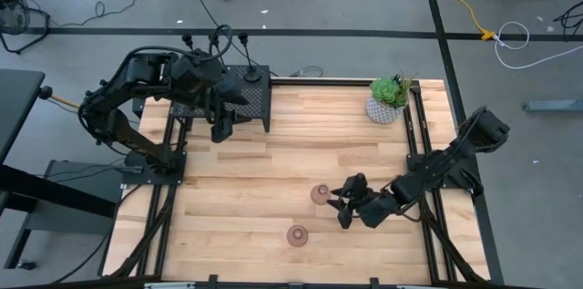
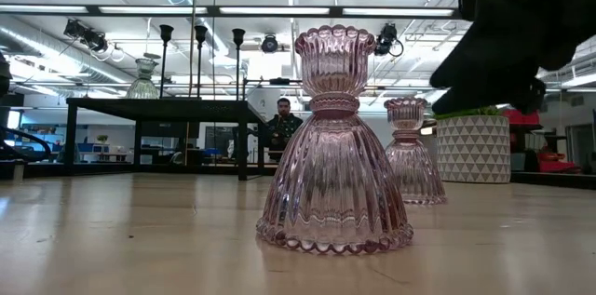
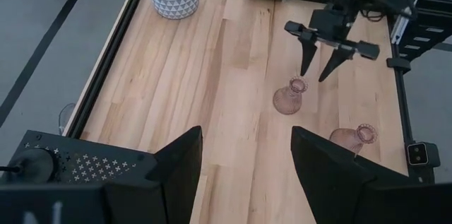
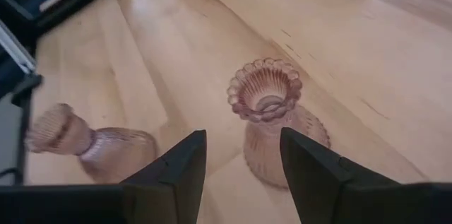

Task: Pick & Place candle stick holders
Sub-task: Put the right pink glass candle holder on the shelf

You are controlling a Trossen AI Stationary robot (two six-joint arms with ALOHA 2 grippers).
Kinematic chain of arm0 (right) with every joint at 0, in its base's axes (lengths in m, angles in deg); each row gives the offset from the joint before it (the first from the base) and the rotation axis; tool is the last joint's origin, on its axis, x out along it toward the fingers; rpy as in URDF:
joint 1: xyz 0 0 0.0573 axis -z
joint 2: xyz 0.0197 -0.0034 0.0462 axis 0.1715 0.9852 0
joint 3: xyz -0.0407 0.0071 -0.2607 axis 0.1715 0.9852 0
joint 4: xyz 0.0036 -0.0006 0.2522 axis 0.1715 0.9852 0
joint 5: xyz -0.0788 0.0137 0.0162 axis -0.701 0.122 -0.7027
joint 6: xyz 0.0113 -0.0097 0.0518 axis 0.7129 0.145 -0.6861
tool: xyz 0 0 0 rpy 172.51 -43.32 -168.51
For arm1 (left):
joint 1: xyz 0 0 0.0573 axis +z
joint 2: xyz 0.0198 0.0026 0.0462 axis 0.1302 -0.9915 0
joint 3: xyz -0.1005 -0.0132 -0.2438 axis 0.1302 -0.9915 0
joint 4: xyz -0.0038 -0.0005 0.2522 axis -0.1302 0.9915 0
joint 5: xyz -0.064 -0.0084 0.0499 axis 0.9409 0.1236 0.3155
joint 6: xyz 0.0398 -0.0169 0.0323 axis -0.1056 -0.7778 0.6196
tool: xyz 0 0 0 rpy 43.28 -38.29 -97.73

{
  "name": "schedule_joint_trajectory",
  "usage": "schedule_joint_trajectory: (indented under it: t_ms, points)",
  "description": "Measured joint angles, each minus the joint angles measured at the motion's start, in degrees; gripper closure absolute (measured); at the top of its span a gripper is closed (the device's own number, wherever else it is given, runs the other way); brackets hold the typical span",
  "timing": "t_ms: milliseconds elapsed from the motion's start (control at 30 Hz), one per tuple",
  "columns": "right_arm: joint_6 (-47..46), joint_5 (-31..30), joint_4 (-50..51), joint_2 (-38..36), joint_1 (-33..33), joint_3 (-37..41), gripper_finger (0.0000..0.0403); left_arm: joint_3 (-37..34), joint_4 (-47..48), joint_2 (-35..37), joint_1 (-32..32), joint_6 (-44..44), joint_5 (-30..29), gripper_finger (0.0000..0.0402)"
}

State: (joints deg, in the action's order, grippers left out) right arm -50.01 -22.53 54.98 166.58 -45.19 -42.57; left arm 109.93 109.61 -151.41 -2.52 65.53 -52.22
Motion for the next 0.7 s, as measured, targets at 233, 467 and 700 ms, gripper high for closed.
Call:
schedule_joint_trajectory:
  t_ms: [233, 467, 700]
  points:
    - [4.2, 0.0, -2.3, 4.0, 1.5, 0.0, 0.0223, 0.0, 0.0, 0.0, 0.0, 0.1, 0.0, 0.0181]
    - [11.1, -0.2, -12.6, 8.2, 3.6, 0.0, 0.0223, 0.0, -0.1, 0.0, 0.0, 0.2, 0.0, 0.0181]
    - [8.7, 3.8, -17.1, 14.4, 6.1, 0.0, 0.0223, 0.0, -0.1, 0.0, 0.0, 0.6, 0.0, 0.0181]
